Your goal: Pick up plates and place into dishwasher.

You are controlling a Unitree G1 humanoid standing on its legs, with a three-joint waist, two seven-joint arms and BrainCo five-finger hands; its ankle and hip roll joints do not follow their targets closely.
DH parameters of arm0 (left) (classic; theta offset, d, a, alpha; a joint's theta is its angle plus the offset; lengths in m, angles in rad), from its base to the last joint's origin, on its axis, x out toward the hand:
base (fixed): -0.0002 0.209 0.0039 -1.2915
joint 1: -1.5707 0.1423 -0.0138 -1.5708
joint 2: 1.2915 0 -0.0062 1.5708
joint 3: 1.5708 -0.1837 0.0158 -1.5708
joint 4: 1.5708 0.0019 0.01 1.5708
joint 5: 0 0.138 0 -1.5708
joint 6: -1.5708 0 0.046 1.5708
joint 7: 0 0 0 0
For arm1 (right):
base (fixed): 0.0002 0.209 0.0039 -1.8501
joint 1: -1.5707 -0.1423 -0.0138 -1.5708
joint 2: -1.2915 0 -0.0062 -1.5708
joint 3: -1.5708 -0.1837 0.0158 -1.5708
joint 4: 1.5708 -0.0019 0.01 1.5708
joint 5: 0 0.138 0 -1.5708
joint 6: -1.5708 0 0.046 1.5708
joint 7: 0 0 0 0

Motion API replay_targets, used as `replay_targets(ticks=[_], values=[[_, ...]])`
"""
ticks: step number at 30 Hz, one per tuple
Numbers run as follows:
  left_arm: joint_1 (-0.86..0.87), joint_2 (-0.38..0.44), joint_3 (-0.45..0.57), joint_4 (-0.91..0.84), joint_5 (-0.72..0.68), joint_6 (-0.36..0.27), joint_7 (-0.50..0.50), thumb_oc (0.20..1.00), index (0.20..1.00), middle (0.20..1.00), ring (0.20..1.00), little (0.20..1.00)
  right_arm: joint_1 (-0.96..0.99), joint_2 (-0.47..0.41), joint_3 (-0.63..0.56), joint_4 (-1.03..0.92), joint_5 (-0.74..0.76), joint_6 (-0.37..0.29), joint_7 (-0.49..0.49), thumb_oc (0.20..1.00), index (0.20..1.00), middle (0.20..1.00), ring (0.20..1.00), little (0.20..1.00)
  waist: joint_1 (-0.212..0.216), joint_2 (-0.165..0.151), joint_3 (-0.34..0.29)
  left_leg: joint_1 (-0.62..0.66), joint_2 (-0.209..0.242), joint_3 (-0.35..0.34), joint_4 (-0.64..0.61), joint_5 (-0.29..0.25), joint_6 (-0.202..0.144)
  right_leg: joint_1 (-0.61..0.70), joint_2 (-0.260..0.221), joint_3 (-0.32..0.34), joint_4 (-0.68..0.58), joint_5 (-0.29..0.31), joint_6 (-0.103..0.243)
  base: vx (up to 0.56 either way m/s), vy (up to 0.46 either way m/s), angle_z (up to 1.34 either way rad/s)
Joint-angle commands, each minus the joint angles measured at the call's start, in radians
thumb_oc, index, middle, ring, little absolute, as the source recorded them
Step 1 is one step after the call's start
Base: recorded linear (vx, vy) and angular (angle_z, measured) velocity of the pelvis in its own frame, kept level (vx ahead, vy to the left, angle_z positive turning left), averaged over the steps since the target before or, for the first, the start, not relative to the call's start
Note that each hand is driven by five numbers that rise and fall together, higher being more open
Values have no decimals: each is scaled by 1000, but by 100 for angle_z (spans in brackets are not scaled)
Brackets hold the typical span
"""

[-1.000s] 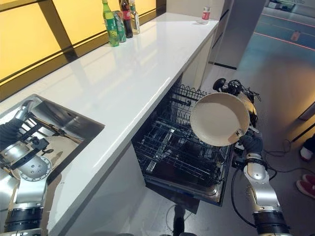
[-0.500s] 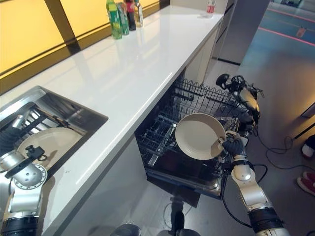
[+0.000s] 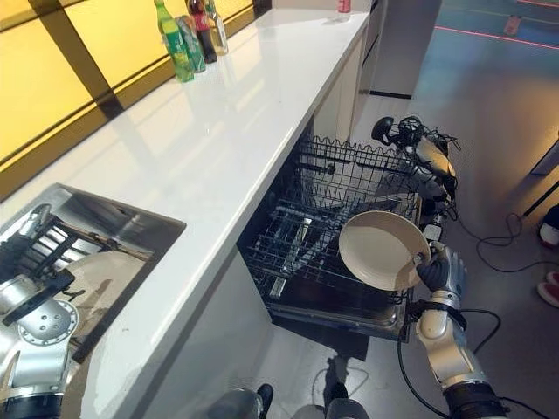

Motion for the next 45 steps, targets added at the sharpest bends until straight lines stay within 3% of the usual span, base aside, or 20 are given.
replay_targets(ticks=[1,11,27,35,45], values=[[43,42,-2,-58,4,-8,9,1000,1000,1000,1000,1000,-31,-50,-7,-13,-58,-69,-77,200,200,200,200,200,-6,-8,-60,-45,34,-44,-157,158,-59,74,18,-20,9,-100,18,-6,14,-5],[53,45,-12,-64,-7,-7,-21,1000,1000,1000,1000,1000,-60,-68,-5,-32,-89,-127,-129,200,200,200,200,200,17,-11,-80,-45,34,-48,-143,151,-65,98,16,-34,-4,-101,20,34,-1,8],[93,51,-25,-74,-2,18,-52,1000,1000,1000,1000,1000,-86,-68,122,90,-221,-121,-121,200,200,200,200,200,36,-2,-89,-32,28,-50,-155,160,-71,121,23,-35,-5,-106,23,70,11,3],[93,65,-53,-90,-14,55,-47,1000,1000,1000,1000,1000,-100,-113,212,196,-295,-145,-55,200,200,200,200,200,33,23,-71,-47,13,-48,-151,168,-73,99,22,-29,20,-114,25,41,35,0],[24,79,-166,-103,-14,91,48,1000,1000,1000,1000,1000,-216,-162,365,251,-271,-145,43,200,200,200,200,200,29,76,-6,-112,-28,-53,-129,176,-66,4,15,-7,77,-131,23,-65,32,1]])
